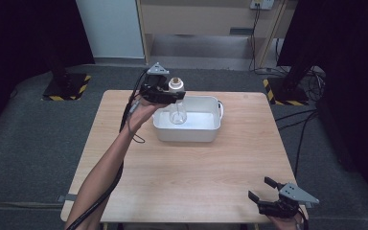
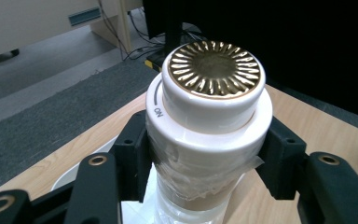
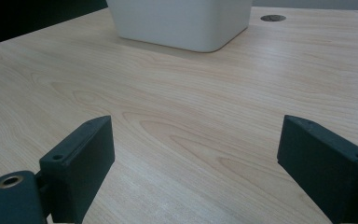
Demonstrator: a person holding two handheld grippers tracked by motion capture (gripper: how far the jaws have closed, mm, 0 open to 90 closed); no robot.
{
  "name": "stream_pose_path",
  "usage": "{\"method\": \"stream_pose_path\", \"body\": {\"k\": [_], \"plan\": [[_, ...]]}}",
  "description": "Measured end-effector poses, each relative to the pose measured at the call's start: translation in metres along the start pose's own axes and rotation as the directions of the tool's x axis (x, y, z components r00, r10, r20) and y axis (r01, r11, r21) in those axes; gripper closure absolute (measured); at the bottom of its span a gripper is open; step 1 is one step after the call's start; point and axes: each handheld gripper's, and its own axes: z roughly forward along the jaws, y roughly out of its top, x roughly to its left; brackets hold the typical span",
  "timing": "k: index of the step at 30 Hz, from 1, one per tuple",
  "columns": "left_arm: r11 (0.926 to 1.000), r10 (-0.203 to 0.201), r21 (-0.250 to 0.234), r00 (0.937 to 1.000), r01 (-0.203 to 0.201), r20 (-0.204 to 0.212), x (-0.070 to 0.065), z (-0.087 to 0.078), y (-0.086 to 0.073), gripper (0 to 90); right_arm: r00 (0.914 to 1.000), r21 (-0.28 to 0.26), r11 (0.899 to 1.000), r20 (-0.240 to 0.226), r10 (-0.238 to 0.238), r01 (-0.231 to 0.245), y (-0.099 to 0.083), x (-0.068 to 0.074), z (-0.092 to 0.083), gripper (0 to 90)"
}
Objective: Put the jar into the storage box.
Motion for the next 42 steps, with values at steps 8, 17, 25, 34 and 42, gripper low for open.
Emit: {"method": "stream_pose_path", "body": {"k": [8, 17, 25, 34, 42], "plan": [[0.9969, -0.078, -0.020, 0.9932, 0.077, -0.086, 0.015, 0.022, -0.009, 42.8, 1.0000, -0.003, 1.000, -0.002, -0.001, 0.001, 0.000, 0.000, 0.000, 11.2], [0.9979, -0.065, -0.009, 0.9872, 0.064, -0.146, 0.023, 0.042, -0.022, 42.8, 1.0000, -0.003, 1.000, -0.004, 0.006, -0.006, 0.000, 0.000, 0.000, 11.2], [0.9961, -0.088, -0.005, 0.9800, 0.088, -0.179, 0.029, 0.064, -0.045, 42.8, 1.0000, -0.005, 1.000, -0.005, 0.007, -0.007, 0.000, 0.000, 0.000, 11.3], [0.9957, -0.085, 0.019, 0.9766, 0.091, -0.197, 0.029, 0.084, -0.061, 42.8, 1.0000, -0.007, 1.000, -0.006, 0.002, -0.002, 0.000, -0.001, 0.000, 11.3], [0.9952, -0.088, 0.025, 0.9752, 0.095, -0.203, 0.028, 0.094, -0.072, 42.8, 1.0000, -0.010, 1.000, -0.007, 0.000, 0.000, 0.000, -0.001, 0.000, 11.4]]}}
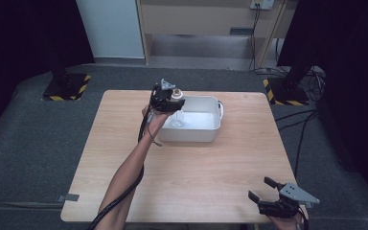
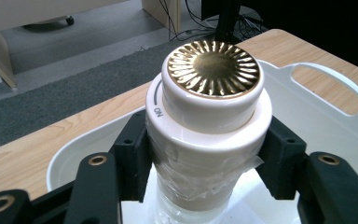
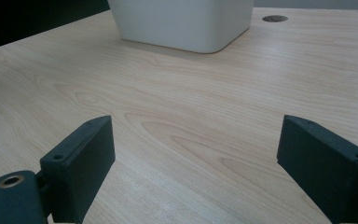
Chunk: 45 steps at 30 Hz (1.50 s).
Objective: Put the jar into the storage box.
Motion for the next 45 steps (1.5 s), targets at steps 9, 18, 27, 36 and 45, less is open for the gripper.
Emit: {"method": "stream_pose_path", "body": {"k": [9, 18, 27, 36, 45], "plan": [[0.9999, -0.009, 0.007, 0.9999, 0.009, 0.005, -0.002, 0.006, -0.010, 42.7, 1.0000, 0.000, 1.000, -0.001, 0.005, -0.005, 0.000, 0.000, 0.000, 11.4], [0.9999, -0.011, 0.010, 0.9999, 0.011, 0.011, -0.002, 0.010, -0.016, 42.6, 0.9999, 0.001, 1.000, -0.002, 0.010, -0.010, 0.000, 0.000, 0.000, 11.4], [1.0000, -0.003, -0.006, 0.9998, 0.003, 0.018, -0.003, 0.010, -0.019, 41.6, 0.9999, 0.001, 1.000, -0.006, 0.008, -0.008, 0.000, 0.000, 0.000, 11.3], [0.9974, -0.039, -0.060, 0.9982, 0.041, 0.045, 0.005, 0.003, -0.013, 17.3, 0.9999, 0.000, 1.000, -0.008, 0.010, -0.010, 0.000, 0.001, 0.000, 11.3], [0.9975, -0.012, -0.069, 0.9980, 0.017, 0.062, 0.009, -0.019, -0.002, 9.3, 1.0000, 0.004, 1.000, -0.008, 0.004, -0.004, 0.000, 0.001, 0.000, 11.3]]}}
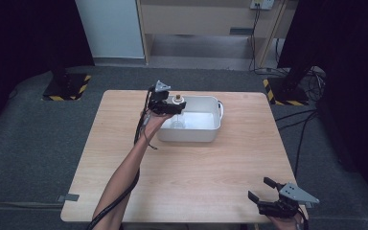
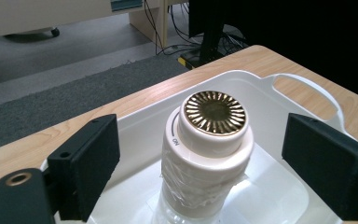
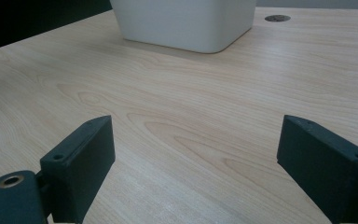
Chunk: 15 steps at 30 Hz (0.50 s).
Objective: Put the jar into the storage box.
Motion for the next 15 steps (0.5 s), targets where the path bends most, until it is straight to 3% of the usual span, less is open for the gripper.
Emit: {"method": "stream_pose_path", "body": {"k": [4, 7, 15], "plan": [[0.9999, -0.008, -0.012, 0.9997, 0.008, 0.024, 0.002, -0.012, 0.004, 7.8, 1.0000, 0.001, 1.000, -0.001, 0.001, -0.001, 0.000, 0.000, 0.000, 11.3], [0.9996, 0.021, -0.017, 0.9993, -0.021, 0.029, 0.002, -0.023, 0.006, 7.8, 1.0000, -0.001, 1.000, 0.000, 0.001, -0.001, 0.000, 0.000, 0.001, 11.3], [0.9983, 0.041, -0.043, 0.9984, -0.039, 0.038, 0.000, -0.046, 0.007, 6.9, 1.0000, 0.002, 1.000, -0.002, -0.002, 0.002, 0.000, 0.001, 0.001, 11.2]]}}
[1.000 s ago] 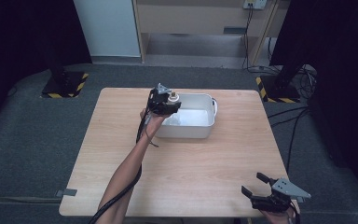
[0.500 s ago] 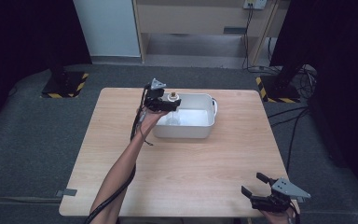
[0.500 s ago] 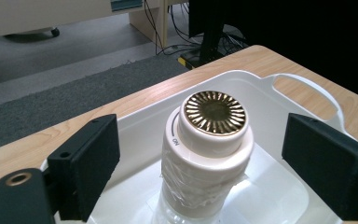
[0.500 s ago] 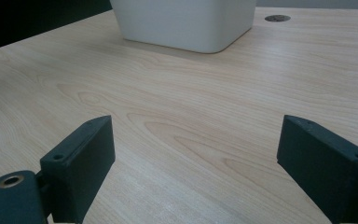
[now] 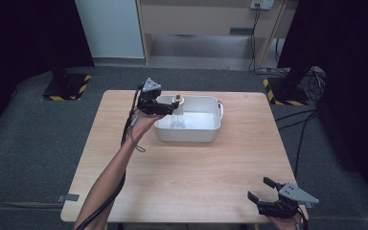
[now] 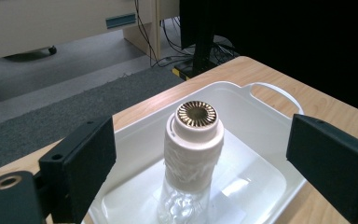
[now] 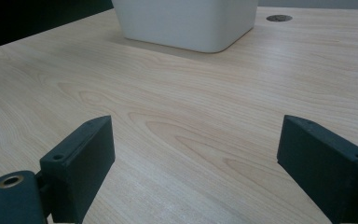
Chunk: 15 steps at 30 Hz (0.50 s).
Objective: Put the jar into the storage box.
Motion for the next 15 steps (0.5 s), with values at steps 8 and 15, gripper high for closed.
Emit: {"method": "stream_pose_path", "body": {"k": [8, 15], "plan": [[0.9993, 0.038, 0.001, 0.9993, -0.038, 0.006, -0.007, -0.026, -0.001, 6.5, 1.0000, 0.000, 1.000, 0.001, -0.004, 0.004, 0.000, -0.001, 0.000, 11.2], [0.9966, 0.083, 0.007, 0.9965, -0.083, -0.015, -0.011, -0.044, -0.008, 3.7, 1.0000, 0.002, 1.000, 0.000, -0.001, 0.001, 0.000, 0.000, 0.000, 11.2]]}}
